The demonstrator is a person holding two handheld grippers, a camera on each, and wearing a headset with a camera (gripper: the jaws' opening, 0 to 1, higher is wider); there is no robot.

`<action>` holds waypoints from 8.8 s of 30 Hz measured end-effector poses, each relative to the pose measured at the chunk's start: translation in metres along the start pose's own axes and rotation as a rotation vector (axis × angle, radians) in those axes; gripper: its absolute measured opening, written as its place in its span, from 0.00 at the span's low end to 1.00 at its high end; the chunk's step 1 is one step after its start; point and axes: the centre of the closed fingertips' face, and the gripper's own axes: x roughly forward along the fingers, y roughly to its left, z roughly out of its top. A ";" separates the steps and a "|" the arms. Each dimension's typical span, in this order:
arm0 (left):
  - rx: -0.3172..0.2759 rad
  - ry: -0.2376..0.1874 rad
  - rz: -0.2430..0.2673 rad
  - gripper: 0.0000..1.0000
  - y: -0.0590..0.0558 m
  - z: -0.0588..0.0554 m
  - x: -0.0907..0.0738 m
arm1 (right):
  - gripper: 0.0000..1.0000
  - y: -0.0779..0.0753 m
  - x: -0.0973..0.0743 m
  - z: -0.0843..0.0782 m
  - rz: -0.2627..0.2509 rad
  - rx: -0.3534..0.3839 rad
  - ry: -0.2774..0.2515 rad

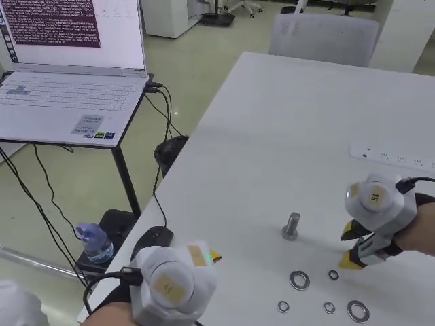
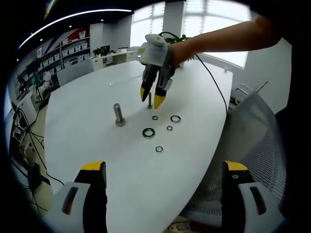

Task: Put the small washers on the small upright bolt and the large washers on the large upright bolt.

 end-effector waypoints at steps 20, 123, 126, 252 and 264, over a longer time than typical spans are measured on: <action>0.026 -0.012 -0.006 0.99 -0.002 0.003 0.000 | 0.35 0.027 0.005 -0.003 0.022 -0.026 -0.003; 0.051 0.014 0.044 0.86 0.001 -0.003 -0.006 | 0.13 0.030 0.021 -0.020 -0.005 0.073 0.069; 0.043 0.016 0.044 0.86 0.003 -0.002 -0.006 | 0.13 0.029 0.015 -0.023 -0.013 0.084 0.070; 0.041 0.056 0.031 0.92 0.006 -0.011 -0.001 | 0.13 -0.018 0.012 -0.037 -0.051 0.108 0.136; 0.047 0.069 0.029 0.90 0.006 -0.013 -0.001 | 0.14 -0.018 0.013 -0.036 -0.052 0.118 0.134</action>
